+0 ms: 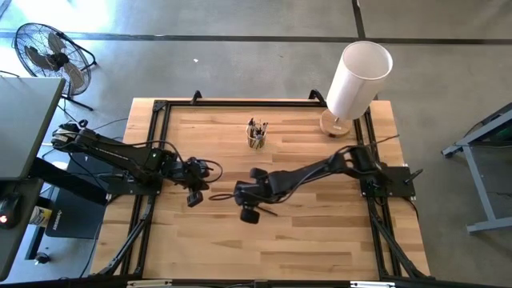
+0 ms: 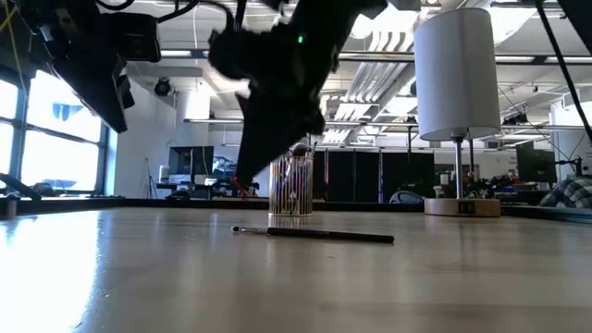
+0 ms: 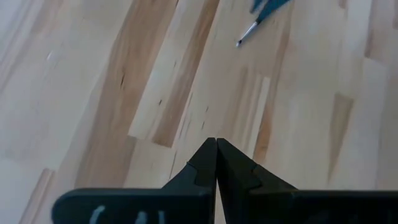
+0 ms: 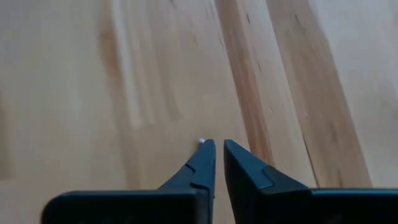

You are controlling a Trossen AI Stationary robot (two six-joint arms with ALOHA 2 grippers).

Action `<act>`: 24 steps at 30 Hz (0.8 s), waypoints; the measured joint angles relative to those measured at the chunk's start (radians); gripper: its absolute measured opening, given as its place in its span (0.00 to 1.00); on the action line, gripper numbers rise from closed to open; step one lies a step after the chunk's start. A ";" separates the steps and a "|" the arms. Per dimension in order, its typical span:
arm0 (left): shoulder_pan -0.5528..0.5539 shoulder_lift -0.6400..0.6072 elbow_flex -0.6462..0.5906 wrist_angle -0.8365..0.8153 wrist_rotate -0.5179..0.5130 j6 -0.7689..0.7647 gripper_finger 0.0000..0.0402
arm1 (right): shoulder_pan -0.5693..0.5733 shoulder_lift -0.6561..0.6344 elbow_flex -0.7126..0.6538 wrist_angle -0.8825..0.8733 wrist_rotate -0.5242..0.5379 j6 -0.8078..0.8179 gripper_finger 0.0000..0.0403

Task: Put items in baskets/containers
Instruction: Put the eyeshadow brush into the pen holder

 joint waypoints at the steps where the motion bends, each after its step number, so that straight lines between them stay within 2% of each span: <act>1: 0.000 0.000 0.000 -0.011 0.000 0.000 0.00 | -0.007 0.012 0.000 -0.003 -0.006 0.003 0.08; 12: 0.000 0.000 0.000 -0.082 0.004 0.018 0.00 | -0.042 0.075 -0.012 0.047 -0.068 0.013 0.26; 20: 0.000 0.000 0.000 -0.082 0.005 0.055 0.00 | -0.045 0.076 -0.065 0.107 -0.137 0.059 0.26; 24: 0.000 0.000 0.000 -0.082 0.005 0.073 0.00 | -0.041 0.071 -0.099 0.152 -0.133 0.082 0.25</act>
